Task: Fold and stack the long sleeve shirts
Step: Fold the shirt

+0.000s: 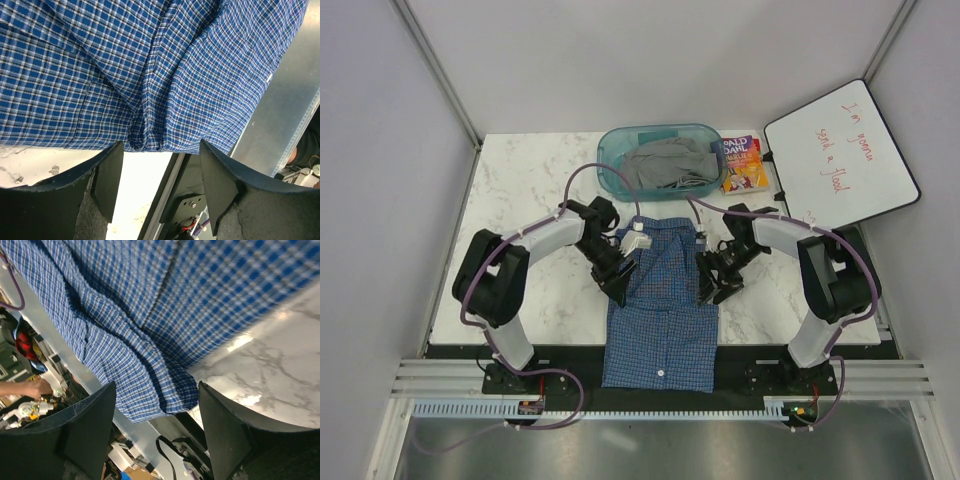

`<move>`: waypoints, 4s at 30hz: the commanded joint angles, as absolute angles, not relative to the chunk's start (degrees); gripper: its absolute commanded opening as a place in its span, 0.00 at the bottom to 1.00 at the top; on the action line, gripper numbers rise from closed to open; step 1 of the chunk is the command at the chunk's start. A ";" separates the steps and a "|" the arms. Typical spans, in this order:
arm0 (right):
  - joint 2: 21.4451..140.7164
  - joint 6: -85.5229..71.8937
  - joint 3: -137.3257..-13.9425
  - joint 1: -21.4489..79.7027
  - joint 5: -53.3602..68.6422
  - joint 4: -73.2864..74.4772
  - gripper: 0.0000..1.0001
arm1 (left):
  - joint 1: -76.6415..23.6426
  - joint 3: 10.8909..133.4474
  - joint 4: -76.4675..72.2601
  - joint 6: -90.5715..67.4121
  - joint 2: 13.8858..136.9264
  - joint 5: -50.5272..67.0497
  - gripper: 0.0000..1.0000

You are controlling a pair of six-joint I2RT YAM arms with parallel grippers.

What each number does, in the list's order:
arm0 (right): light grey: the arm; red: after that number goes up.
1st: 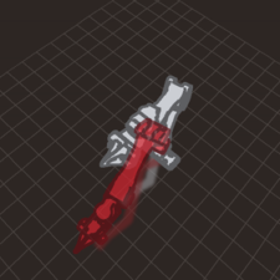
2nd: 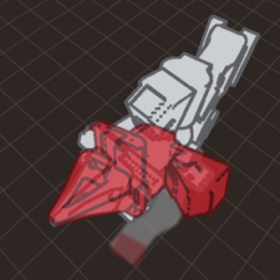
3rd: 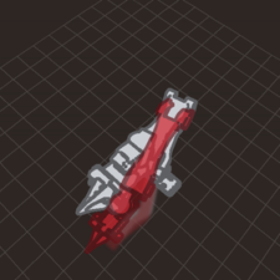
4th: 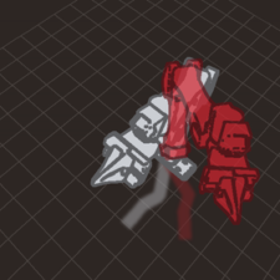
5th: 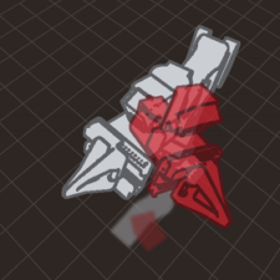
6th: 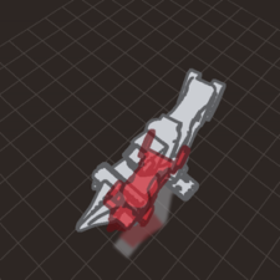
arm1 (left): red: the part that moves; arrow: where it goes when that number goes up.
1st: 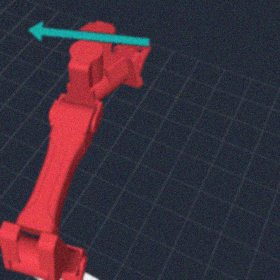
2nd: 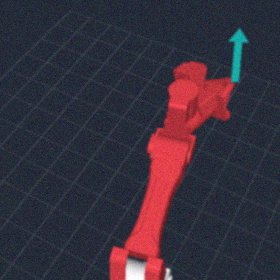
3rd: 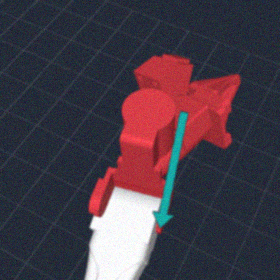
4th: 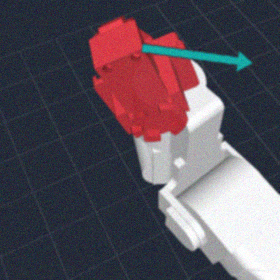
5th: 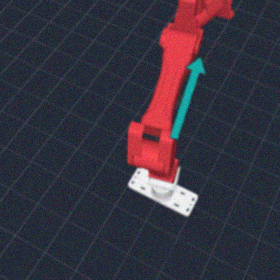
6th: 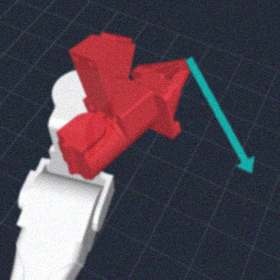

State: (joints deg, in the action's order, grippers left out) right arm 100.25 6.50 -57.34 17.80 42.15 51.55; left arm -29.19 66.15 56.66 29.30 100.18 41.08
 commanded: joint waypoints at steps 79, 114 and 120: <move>87.38 18.28 -71.02 26.98 37.41 45.88 0.69 | -24.07 54.06 47.64 33.57 73.05 44.11 0.67; 104.21 9.84 -62.84 36.29 57.22 31.38 0.34 | -88.97 44.73 32.27 20.48 68.98 -19.27 0.80; 112.48 12.30 -66.09 36.21 54.41 31.03 0.31 | -101.50 45.09 22.60 19.69 78.21 -28.99 0.75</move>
State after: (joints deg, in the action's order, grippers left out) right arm 109.62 9.39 -62.61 36.36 55.00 32.95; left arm -96.01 43.90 30.63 23.55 74.67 -17.47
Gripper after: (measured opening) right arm 0.313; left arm 0.775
